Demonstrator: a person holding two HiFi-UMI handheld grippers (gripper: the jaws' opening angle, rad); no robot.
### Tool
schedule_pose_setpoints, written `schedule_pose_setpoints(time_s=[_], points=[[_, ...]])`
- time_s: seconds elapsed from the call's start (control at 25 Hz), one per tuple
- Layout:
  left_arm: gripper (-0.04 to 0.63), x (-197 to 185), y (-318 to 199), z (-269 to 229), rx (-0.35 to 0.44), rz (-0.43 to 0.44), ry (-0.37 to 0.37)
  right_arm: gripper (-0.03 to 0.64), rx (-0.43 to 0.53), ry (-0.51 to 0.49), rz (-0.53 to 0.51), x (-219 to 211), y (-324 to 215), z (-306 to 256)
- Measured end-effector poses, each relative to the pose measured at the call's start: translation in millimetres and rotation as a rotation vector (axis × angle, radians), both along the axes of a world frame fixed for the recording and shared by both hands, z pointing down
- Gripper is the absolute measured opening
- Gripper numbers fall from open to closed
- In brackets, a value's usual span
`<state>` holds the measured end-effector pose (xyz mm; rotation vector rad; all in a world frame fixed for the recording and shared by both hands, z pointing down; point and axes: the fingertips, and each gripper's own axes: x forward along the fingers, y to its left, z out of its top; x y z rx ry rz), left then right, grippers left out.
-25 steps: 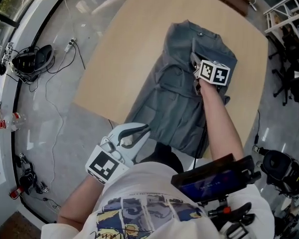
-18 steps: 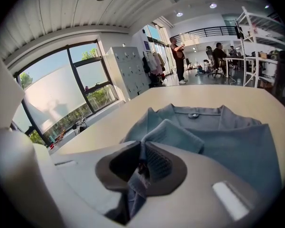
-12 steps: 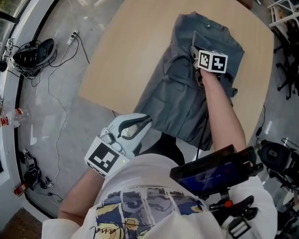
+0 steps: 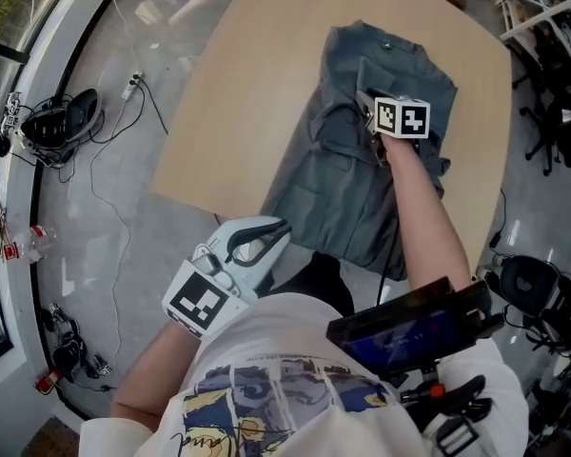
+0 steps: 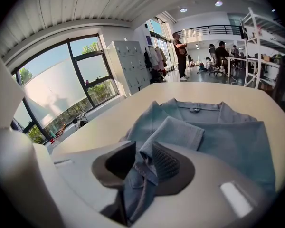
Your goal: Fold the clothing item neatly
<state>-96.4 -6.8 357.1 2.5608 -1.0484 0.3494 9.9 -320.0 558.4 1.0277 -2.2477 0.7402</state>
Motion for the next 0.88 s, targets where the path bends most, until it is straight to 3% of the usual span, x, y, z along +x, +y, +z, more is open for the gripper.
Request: schedule_pose_setpoints(time_s=[0.44, 0.88], points=[[0.037, -11, 37, -7, 0.086, 0.11, 0.015, 0.098, 0.058, 0.01, 0.073, 31, 68, -31], [0.037, 1, 86, 23, 0.063, 0.302, 0.044, 0.098, 0.113, 0.046, 0.043, 59, 225, -76]])
